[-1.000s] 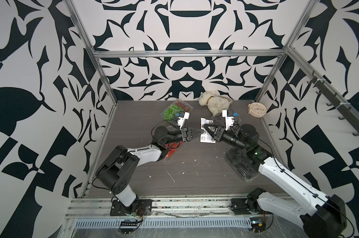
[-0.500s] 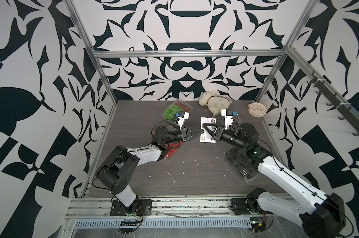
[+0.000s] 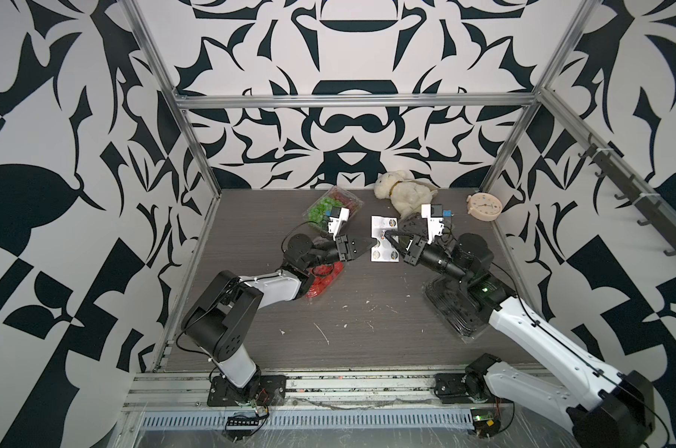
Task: Label fruit boxes
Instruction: Tear off the label from the label sticker.
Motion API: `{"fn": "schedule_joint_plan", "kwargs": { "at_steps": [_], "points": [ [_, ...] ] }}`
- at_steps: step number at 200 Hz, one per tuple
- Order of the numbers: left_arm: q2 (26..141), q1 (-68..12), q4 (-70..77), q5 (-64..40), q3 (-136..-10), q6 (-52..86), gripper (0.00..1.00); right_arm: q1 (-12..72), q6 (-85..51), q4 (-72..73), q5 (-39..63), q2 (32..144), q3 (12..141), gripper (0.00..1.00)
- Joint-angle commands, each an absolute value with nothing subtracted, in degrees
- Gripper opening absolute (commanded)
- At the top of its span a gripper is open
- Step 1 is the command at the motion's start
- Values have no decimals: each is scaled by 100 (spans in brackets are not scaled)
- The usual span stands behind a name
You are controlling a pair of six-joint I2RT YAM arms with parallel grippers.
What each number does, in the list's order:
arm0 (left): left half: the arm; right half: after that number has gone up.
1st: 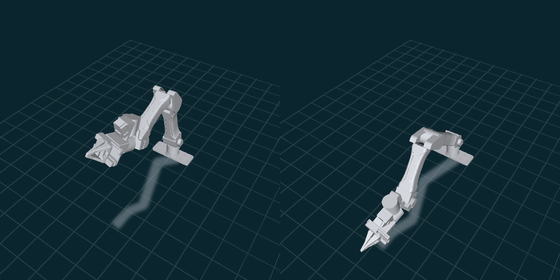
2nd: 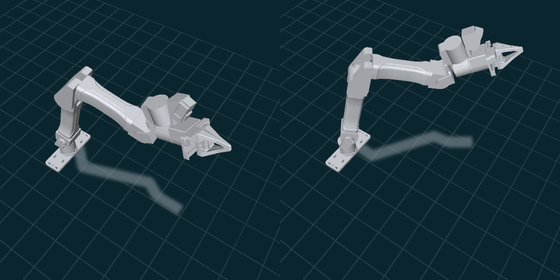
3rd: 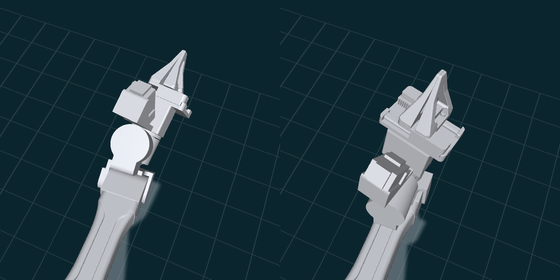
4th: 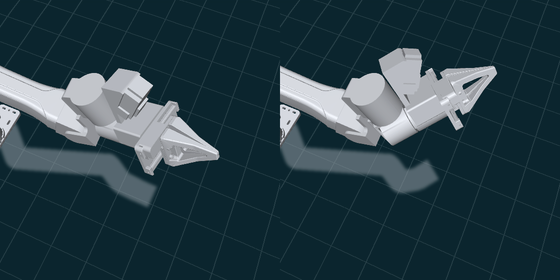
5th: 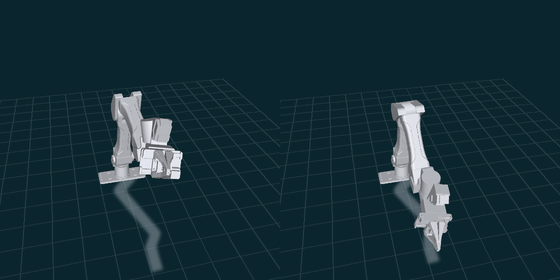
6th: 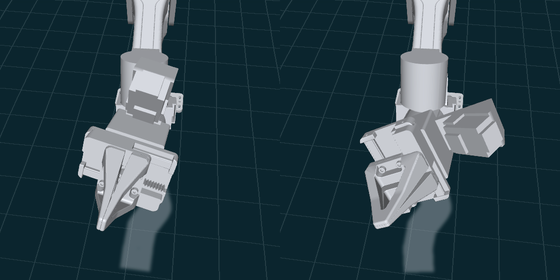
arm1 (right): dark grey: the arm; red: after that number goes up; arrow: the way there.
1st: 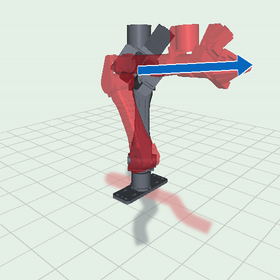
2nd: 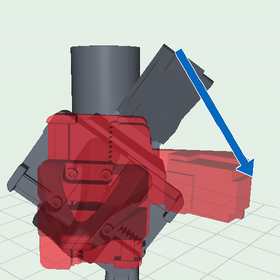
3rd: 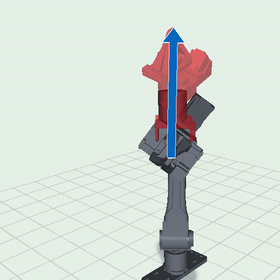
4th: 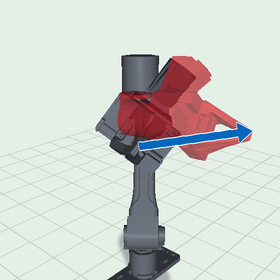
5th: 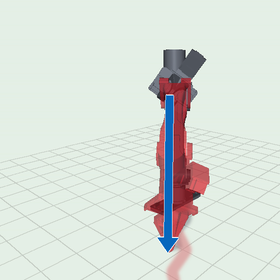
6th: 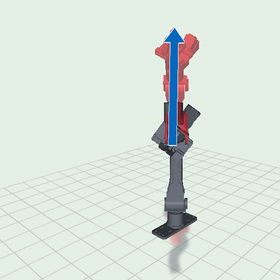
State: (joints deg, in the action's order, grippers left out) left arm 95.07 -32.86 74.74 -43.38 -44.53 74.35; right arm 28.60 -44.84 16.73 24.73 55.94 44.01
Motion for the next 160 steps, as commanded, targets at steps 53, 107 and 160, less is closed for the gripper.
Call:
{"fn": "schedule_joint_plan", "kwargs": {
  "at_steps": [53, 107, 160],
  "points": [
    [9431, -2167, 7841, -4444, -4410, 8121, 0, 975, -4733, 755, 2492, 5939, 4539, 0],
    [9293, -1890, 7428, -4592, -4690, 7954, 0, 21, -4582, 869, 3000, 7599, 5148, 0],
    [9189, -1802, 7147, -4612, -4738, 7667, 0, -185, -4339, 742, 3012, 9017, 6036, 0]
  ]
}}
